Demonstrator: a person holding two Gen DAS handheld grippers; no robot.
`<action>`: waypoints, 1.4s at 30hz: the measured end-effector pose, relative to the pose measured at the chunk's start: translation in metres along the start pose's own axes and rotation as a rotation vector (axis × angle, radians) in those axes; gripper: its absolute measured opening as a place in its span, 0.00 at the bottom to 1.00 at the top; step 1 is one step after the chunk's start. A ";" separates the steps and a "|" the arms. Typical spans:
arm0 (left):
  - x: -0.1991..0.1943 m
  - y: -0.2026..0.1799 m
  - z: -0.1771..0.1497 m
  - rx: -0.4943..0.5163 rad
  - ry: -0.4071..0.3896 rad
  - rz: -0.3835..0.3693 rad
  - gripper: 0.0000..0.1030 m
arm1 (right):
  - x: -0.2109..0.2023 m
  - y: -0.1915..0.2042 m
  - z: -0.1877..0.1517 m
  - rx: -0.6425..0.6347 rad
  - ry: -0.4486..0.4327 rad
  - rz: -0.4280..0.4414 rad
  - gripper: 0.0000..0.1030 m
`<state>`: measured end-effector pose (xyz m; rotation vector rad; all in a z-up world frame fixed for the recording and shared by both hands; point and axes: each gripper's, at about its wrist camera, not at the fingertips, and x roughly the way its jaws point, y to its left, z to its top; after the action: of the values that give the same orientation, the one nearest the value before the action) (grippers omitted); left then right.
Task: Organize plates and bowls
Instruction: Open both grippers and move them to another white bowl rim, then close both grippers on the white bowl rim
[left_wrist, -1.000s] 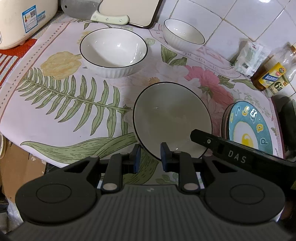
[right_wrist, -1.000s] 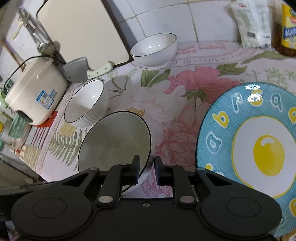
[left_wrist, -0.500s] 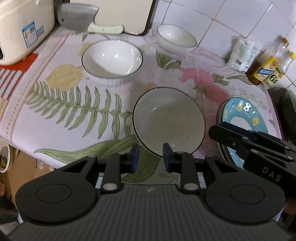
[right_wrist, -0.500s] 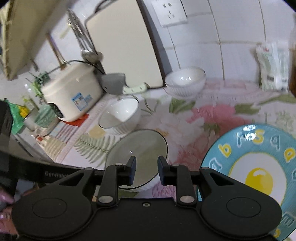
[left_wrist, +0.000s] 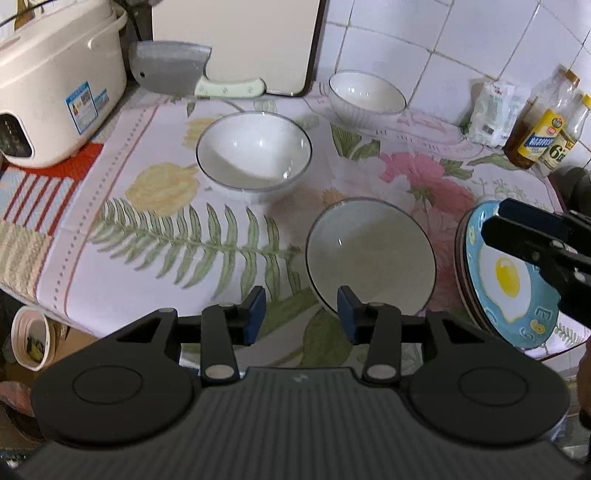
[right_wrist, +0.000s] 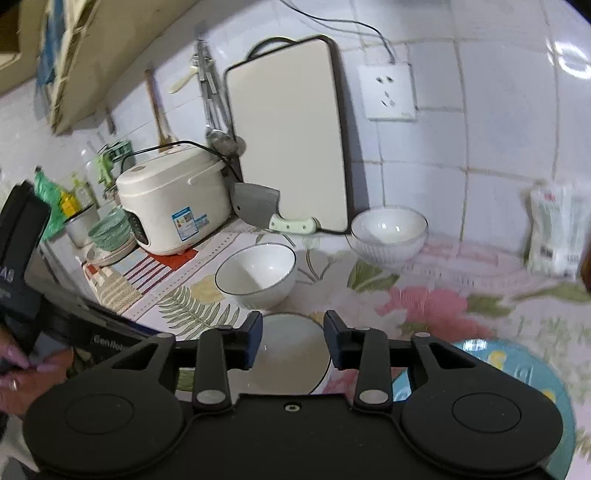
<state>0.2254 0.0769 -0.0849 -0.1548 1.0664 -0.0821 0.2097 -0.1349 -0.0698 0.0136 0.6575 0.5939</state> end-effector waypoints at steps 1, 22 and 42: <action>0.000 0.002 0.002 0.002 -0.009 0.000 0.41 | 0.000 0.001 0.003 -0.022 -0.004 0.008 0.45; 0.015 0.054 0.053 -0.028 -0.176 -0.008 0.63 | 0.093 0.021 0.024 -0.260 0.113 0.186 0.71; 0.112 0.105 0.095 -0.093 -0.086 -0.055 0.27 | 0.218 0.033 0.040 -0.381 0.376 0.192 0.91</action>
<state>0.3616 0.1725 -0.1539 -0.2694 0.9811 -0.0747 0.3532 0.0132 -0.1560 -0.4027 0.9028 0.9116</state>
